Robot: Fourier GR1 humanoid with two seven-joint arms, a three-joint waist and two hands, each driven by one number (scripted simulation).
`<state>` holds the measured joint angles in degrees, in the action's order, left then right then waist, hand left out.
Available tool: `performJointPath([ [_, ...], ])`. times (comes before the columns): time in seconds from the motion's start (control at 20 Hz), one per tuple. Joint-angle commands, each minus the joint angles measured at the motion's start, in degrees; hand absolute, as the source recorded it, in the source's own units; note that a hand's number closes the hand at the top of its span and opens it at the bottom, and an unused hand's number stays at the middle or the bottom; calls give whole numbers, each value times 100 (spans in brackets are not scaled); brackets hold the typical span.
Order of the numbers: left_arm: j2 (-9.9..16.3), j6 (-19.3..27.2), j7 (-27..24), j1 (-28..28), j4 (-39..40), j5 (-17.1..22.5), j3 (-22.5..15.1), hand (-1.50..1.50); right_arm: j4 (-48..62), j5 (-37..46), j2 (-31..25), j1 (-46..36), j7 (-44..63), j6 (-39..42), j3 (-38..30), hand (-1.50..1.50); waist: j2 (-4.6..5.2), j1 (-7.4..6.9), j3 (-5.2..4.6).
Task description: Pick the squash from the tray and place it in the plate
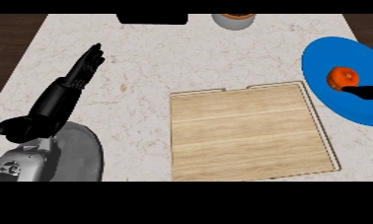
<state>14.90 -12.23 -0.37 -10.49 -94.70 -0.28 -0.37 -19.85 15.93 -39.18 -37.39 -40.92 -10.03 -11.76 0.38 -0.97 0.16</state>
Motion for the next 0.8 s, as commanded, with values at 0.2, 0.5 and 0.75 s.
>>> performJointPath([
  [0.2,-63,28,-139,139,58,-32,39,0,380,-1296,-434,187,-429,2535,-988,-150,-14,85,-3],
  [0.5,-27,-19,179,-108,-70,-8,82,0,798,-1584,-1235,434,-590,3925,-1288,-150,14,8,4],
  [0.75,-216,11,-103,296,-187,-132,-101,0,809,-1611,-1454,800,-924,4220,-1326,-150,16,-29,10],
])
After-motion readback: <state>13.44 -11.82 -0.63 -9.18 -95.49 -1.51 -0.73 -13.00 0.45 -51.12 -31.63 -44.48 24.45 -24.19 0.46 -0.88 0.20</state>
